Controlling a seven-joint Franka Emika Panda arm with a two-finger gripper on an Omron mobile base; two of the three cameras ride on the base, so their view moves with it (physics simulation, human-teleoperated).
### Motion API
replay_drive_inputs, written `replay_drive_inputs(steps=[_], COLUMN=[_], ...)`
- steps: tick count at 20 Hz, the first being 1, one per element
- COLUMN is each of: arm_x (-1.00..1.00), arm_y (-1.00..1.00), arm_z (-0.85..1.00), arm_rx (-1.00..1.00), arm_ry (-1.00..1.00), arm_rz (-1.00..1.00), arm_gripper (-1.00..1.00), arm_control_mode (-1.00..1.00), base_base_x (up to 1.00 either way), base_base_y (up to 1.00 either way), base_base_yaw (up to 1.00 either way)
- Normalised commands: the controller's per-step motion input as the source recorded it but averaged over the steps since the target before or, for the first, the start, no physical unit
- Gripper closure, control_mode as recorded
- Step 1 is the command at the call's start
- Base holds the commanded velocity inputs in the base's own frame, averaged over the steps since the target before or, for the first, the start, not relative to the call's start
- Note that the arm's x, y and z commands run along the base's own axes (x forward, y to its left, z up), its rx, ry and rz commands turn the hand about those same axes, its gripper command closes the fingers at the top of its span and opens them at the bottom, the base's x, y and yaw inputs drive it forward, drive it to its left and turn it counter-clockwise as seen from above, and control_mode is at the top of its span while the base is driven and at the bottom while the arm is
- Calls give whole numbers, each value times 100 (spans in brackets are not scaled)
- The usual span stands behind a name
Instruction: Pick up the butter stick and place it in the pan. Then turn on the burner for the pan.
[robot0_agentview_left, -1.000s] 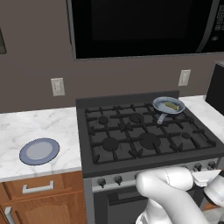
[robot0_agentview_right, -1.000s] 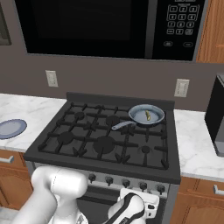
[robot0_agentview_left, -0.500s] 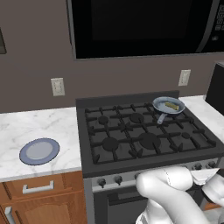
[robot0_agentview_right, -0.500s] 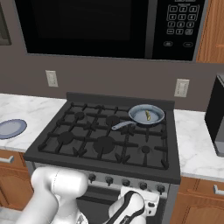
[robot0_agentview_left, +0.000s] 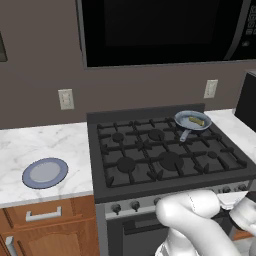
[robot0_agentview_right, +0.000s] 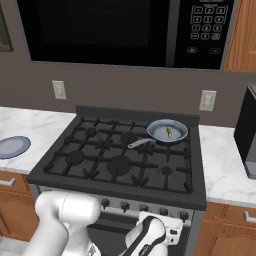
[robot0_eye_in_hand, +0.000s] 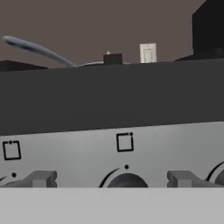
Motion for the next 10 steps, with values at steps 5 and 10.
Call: replay_drive_inputs(steps=[5,10], arm_x=[0,0], arm_y=[-15,-3], arm_z=[-10,-16], arm_rx=[0,0], arm_ry=[0,0], arm_rz=[0,0], arm_gripper=[-100,-100], arm_control_mode=[-100,-100], base_base_x=[0,0], base_base_y=[0,0], base_base_yaw=[0,0])
